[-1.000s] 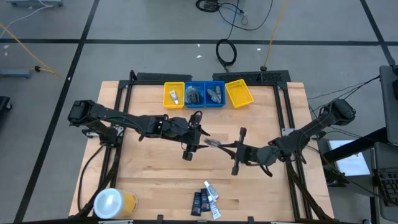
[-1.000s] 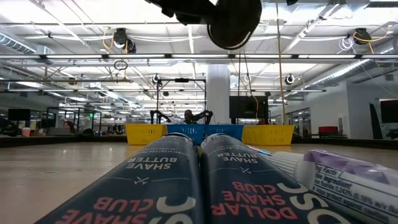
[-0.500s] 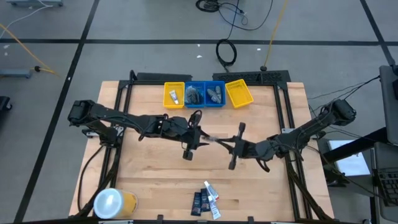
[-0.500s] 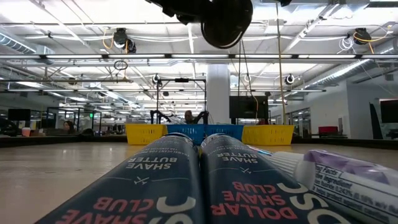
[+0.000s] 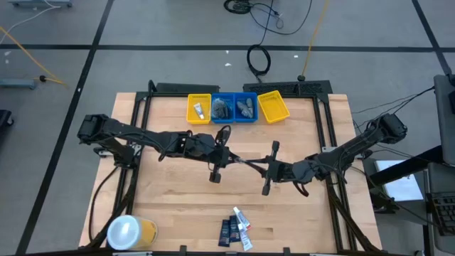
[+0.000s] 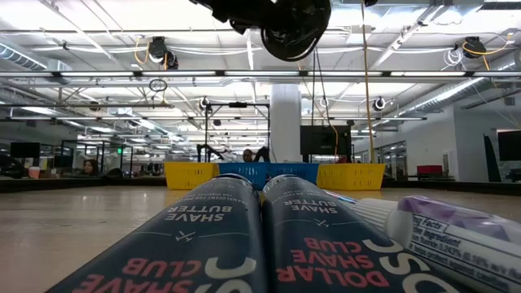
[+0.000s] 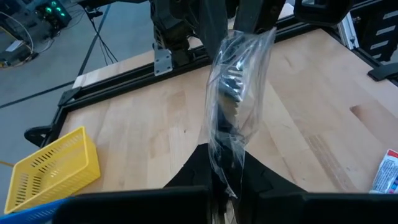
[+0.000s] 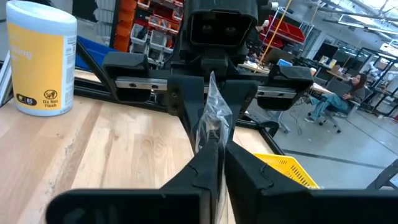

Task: Pick & Place Travel size toiletries
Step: Put the hairbrush into the left blue bin

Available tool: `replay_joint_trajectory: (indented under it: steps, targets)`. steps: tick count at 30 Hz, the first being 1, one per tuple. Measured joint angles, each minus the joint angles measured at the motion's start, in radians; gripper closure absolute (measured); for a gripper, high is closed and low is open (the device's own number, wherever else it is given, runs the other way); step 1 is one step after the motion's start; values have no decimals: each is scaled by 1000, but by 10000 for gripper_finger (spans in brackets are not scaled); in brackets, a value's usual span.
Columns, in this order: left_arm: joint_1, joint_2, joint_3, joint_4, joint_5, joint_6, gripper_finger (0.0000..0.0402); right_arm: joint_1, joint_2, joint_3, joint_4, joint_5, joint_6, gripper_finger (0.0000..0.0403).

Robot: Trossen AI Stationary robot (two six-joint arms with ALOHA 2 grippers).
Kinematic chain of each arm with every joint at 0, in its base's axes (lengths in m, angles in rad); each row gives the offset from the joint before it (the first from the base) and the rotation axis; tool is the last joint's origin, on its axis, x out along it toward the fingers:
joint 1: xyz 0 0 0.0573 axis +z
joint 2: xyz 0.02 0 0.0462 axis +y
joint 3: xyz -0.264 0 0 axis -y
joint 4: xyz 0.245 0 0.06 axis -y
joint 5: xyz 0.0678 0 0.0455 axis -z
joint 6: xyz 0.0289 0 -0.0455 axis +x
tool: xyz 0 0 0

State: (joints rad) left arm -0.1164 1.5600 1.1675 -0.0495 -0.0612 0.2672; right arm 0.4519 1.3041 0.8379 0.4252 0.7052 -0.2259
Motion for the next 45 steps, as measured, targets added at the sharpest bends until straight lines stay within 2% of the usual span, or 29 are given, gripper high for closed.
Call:
replay_joint_trajectory:
  steps: [6,11,16,20,25,30,36,42,45]
  targets:
    - [0,0,0,-19,-57,-19,380,3,0,0,-17,1,-29,335]
    - [0,0,0,-56,-93,-20,391,4,0,0,-14,0,-30,287]
    - [2,0,0,-102,-199,-45,381,7,-1,0,-17,0,-30,248]
    - [21,0,0,-153,-291,-68,391,25,-1,0,-11,0,-26,228]
    - [75,0,0,-183,-339,-142,385,57,-1,0,-10,0,-48,223]
    - [150,0,0,-195,-339,-234,389,84,-1,0,-11,0,-48,230]
    - [256,0,0,-195,-292,-386,386,114,-1,-7,-15,0,-48,231]
    - [364,0,0,-211,-159,-508,392,114,-1,-39,-11,0,-13,232]
    - [409,0,0,-212,-128,-564,391,115,-1,-44,-10,0,19,232]
